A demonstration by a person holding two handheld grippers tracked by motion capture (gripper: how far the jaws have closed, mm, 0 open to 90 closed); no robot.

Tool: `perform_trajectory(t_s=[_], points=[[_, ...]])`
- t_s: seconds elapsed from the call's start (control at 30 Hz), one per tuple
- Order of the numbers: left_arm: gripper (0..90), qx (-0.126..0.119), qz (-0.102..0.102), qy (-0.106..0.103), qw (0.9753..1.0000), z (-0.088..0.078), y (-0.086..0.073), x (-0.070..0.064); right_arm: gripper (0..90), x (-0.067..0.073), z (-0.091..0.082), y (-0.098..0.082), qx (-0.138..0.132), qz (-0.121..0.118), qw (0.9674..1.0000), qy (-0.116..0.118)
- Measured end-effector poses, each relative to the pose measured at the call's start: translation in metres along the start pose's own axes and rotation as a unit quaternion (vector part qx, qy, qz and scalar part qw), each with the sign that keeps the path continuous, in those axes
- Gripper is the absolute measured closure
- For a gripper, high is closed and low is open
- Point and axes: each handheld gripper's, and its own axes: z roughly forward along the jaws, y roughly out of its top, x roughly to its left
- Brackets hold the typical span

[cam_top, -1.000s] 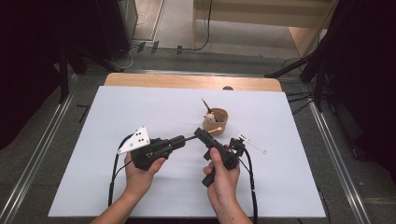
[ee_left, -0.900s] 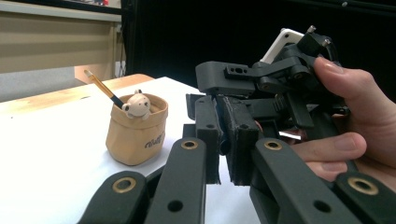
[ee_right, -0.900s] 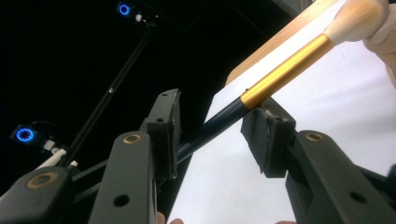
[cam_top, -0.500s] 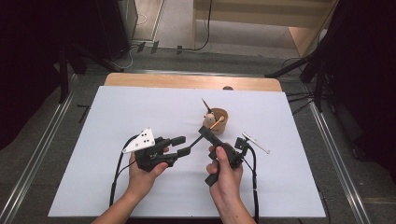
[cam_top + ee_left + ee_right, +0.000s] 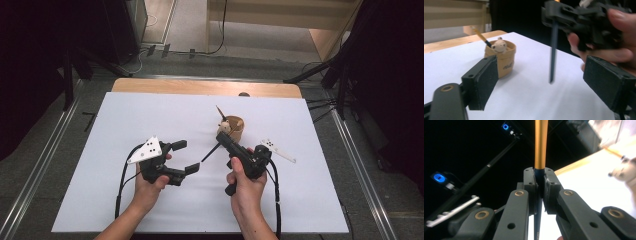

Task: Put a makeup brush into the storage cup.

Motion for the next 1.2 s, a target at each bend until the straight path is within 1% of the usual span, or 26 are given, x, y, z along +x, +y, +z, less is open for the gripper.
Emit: perform_trajectory(t_s=[0.03,0.07,0.1,0.13,0.2,0.23,0.27,0.3,0.37,0.4,0.47,0.53,0.57,0.6,0.63,0.67,0.7,0.77,0.87,0.9,1.03,1.13,1.2], points=[[6.9,0.001,-0.001,-0.004,1.0,-0.001,0.0,0.001,84.2,0.001,-0.001,0.003,-0.003,-0.025,0.9996,-0.008],[6.9,0.001,-0.003,-0.006,1.0,-0.003,-0.001,0.002,84.2,0.001,-0.001,0.003,-0.003,-0.025,0.9996,-0.008],[6.1,0.002,-0.004,-0.007,1.0,-0.004,-0.002,0.002,84.2,0.002,-0.002,0.004,-0.005,-0.036,0.9993,-0.013],[5.4,0.003,-0.002,-0.001,1.0,-0.006,-0.002,0.003,84.2,0.002,-0.003,0.005,-0.007,-0.045,0.9988,-0.017],[4.1,0.003,-0.005,0.001,1.0,-0.01,-0.004,0.006,84.2,0.002,-0.005,0.009,-0.011,-0.063,0.9975,-0.029],[3.2,0.003,-0.007,0.004,1.0,-0.012,-0.005,0.007,84.2,0.002,-0.006,0.013,-0.014,-0.091,0.9947,-0.047],[3.2,0.004,-0.008,0.007,0.9999,-0.014,-0.005,0.007,84.2,0.002,-0.006,0.013,-0.014,-0.091,0.9947,-0.047],[3.2,0.006,-0.008,0.01,0.9999,-0.017,-0.006,0.009,84.2,0.002,-0.007,0.016,-0.017,-0.109,0.9922,-0.06],[3.1,0.006,-0.008,0.015,0.9998,-0.021,-0.008,0.011,84.2,0.001,-0.008,0.018,-0.017,-0.111,0.9918,-0.062],[2.2,0.006,-0.007,0.018,0.9998,-0.024,-0.009,0.012,84.2,0.0,-0.009,0.022,-0.021,-0.119,0.9902,-0.07],[1.6,0.004,-0.007,0.023,0.9997,-0.029,-0.012,0.014,84.2,0.0,-0.01,0.024,-0.023,-0.121,0.9897,-0.074],[1.6,0.005,-0.008,0.032,0.9995,-0.034,-0.014,0.016,84.2,-0.002,-0.011,0.029,-0.028,-0.129,0.9881,-0.079],[1.6,0.006,-0.007,0.035,0.9993,-0.036,-0.015,0.017,84.2,-0.002,-0.011,0.031,-0.029,-0.136,0.9865,-0.086],[1.3,0.005,-0.009,0.038,0.9992,-0.039,-0.017,0.018,84.2,-0.003,-0.011,0.035,-0.032,-0.152,0.9831,-0.096],[1.3,0.005,-0.008,0.039,0.9992,-0.041,-0.018,0.018,84.2,-0.003,-0.011,0.035,-0.032,-0.152,0.9831,-0.096],[1.0,0.006,-0.009,0.043,0.999,-0.044,-0.019,0.019,84.2,-0.003,-0.011,0.037,-0.032,-0.157,0.982,-0.1],[1.0,0.006,-0.008,0.048,0.9988,-0.047,-0.02,0.02,84.2,-0.004,-0.01,0.041,-0.034,-0.169,0.9793,-0.106],[1.0,0.004,-0.008,0.054,0.9985,-0.053,-0.022,0.021,84.2,-0.004,-0.009,0.042,-0.032,-0.172,0.9787,-0.108],[0.6,0.001,-0.008,0.06,0.9982,-0.06,-0.024,0.023,84.2,-0.006,-0.007,0.046,-0.03,-0.186,0.9758,-0.111],[0.0,-0.001,-0.007,0.061,0.9981,-0.063,-0.024,0.023,84.2,-0.006,-0.006,0.046,-0.03,-0.188,0.9753,-0.112],[0.0,-0.006,-0.004,0.071,0.9975,-0.072,-0.025,0.024,84.2,-0.008,-0.004,0.05,-0.03,-0.206,0.9709,-0.118],[0.0,-0.007,-0.002,0.079,0.9969,-0.079,-0.029,0.025,84.1,-0.01,-0.002,0.053,-0.032,-0.215,0.9686,-0.121],[0.0,-0.008,-0.003,0.085,0.9964,-0.083,-0.031,0.025,84.2,-0.012,-0.001,0.056,-0.033,-0.218,0.9678,-0.122]])
